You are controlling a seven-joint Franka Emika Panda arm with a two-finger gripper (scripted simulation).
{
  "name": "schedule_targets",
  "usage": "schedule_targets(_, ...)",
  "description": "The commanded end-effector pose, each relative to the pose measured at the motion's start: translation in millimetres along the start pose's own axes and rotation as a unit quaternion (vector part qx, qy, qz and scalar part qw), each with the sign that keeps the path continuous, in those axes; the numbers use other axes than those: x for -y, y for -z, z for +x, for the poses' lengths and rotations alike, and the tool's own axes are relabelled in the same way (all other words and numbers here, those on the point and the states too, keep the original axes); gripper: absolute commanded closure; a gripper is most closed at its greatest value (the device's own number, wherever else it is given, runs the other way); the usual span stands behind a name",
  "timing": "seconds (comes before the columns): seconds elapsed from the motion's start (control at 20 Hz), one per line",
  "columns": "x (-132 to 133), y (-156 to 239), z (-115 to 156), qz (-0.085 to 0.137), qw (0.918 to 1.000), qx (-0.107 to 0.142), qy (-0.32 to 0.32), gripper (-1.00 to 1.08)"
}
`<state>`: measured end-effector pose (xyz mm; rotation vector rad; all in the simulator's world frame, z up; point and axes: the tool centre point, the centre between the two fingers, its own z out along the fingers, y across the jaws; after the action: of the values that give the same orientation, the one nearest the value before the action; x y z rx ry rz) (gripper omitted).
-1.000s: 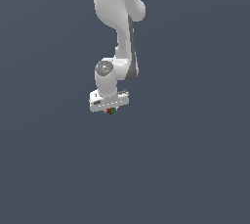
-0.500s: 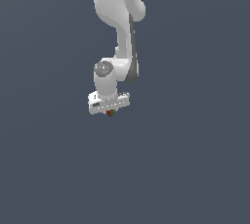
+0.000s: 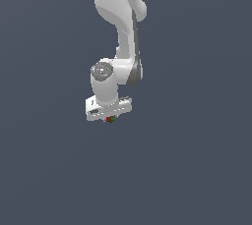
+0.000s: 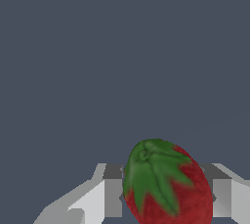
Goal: Pick up the object and move it to a goal position.
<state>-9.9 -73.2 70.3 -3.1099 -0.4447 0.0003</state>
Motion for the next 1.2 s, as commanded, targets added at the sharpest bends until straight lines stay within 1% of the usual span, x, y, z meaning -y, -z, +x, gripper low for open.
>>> schedule_targets(0.0,-4,11,16,0.000,1.0000,0.000,0.000,1.08)
schedule_targets(0.6,-19,53,84,0.000,1.0000,0.000,0.000,1.08)
schedule_targets(0.9,-25,69,111,0.000,1.0000,0.000,0.000,1.08)
schedule_targets(1.15,-29,78,128,0.000,1.0000,0.000,0.000,1.08)
